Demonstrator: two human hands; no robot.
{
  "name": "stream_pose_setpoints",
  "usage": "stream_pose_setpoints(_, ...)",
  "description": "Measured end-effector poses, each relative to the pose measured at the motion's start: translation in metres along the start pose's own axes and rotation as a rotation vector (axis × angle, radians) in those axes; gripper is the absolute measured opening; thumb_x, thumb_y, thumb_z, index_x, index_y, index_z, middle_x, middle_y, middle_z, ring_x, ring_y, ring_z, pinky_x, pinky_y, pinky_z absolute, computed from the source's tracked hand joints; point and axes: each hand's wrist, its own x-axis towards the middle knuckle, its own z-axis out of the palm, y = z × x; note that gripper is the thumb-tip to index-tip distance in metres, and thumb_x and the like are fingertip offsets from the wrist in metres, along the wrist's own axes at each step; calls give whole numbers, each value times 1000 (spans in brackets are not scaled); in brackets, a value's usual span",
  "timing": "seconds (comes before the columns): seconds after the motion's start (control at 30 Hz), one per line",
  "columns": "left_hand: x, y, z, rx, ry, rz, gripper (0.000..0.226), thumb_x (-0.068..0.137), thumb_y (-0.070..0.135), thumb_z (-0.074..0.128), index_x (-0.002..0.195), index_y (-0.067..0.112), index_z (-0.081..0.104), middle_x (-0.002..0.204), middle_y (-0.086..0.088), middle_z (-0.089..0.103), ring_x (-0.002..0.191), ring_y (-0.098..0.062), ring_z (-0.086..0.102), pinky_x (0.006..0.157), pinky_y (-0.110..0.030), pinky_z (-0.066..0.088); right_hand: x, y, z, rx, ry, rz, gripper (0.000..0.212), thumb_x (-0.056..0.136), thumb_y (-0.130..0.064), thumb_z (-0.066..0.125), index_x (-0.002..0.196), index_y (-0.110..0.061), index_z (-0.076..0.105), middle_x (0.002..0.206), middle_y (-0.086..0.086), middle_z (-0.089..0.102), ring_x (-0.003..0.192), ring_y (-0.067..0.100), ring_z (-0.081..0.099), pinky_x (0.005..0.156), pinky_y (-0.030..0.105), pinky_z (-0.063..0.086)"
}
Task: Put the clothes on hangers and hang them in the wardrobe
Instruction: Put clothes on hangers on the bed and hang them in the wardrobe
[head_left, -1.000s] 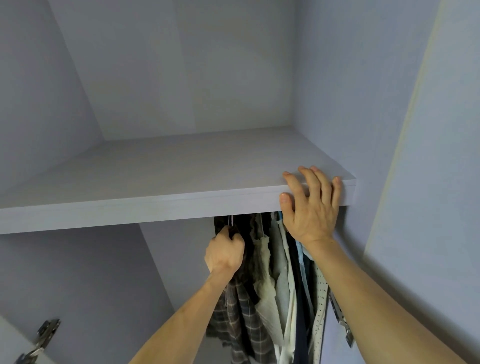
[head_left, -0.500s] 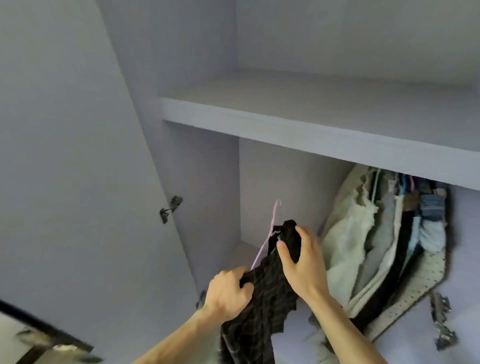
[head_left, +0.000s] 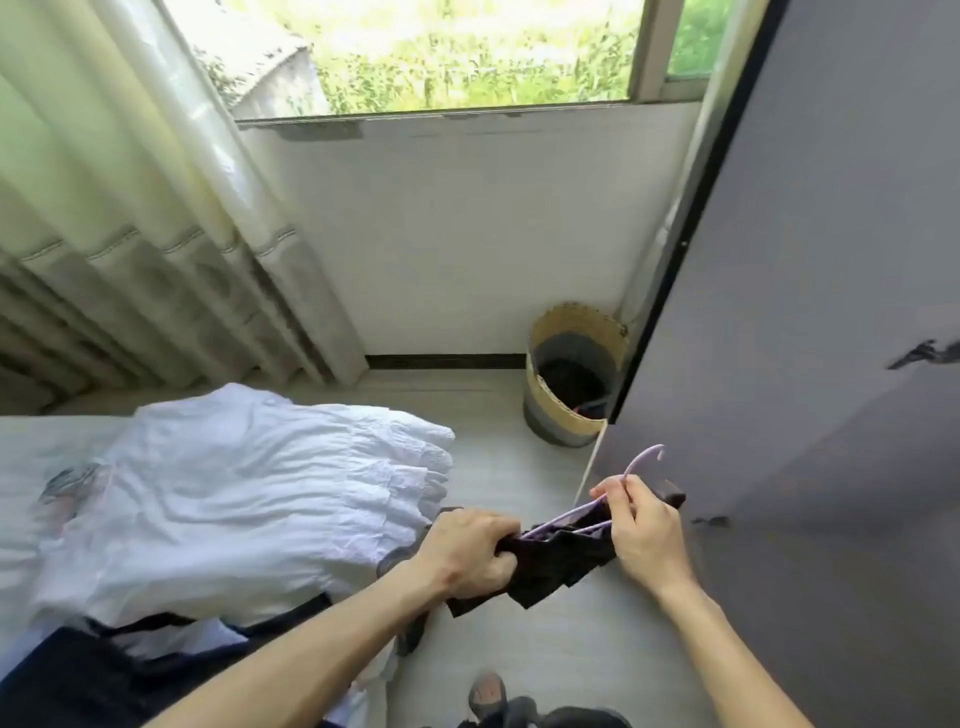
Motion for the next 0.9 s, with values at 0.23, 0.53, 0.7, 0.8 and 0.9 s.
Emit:
stream_pose_setpoints(0.23, -124, -66, -14, -144, 210, -317, 9, 76, 29, 52, 82, 24, 50, 90, 3, 61, 82, -17, 53, 66, -29, 39, -11, -93, 92, -126, -217, -437, 27, 100, -30, 46, 80, -29, 64, 77, -15, 65, 70, 5, 62, 63, 30, 48)
stream_pose_setpoints(0.53, -215, -41, -27, -709, 618, -728, 5, 85, 25, 61, 85, 29, 64, 76, 14, 61, 69, 0, 53, 69, -16, 41, -68, -178, 160, -315, -540, -1001, 30, 99, -42, 46, 86, -27, 69, 77, -12, 69, 75, 12, 62, 79, 31, 40)
stream_pose_setpoints(0.7, -258, -14, -17, -852, 860, -923, 31, 98, 45, 55, 76, 27, 67, 64, 16, 61, 62, -2, 53, 67, -22, 43, -104, -190, 177, -191, -722, -1131, 25, 96, -39, 58, 90, -21, 74, 84, -10, 73, 78, 12, 66, 77, 34, 49)
stream_pose_setpoints(0.8, -293, 0, -8, -819, 928, -1019, 40, 97, 48, 55, 76, 19, 71, 62, 3, 61, 57, -7, 50, 66, -32, 44, -119, -189, 189, -175, -815, -1250, 37, 92, -59, 54, 90, -28, 74, 88, -17, 71, 85, 7, 61, 78, 32, 50)
stream_pose_setpoints(0.9, -335, 14, 3, -786, 928, -1115, 36, 96, 44, 57, 70, 23, 72, 59, 3, 62, 56, -8, 52, 66, -31, 43, -133, -182, 208, -241, -893, -1331, 55, 86, -79, 38, 97, -35, 70, 96, -19, 68, 103, 10, 56, 86, 33, 47)
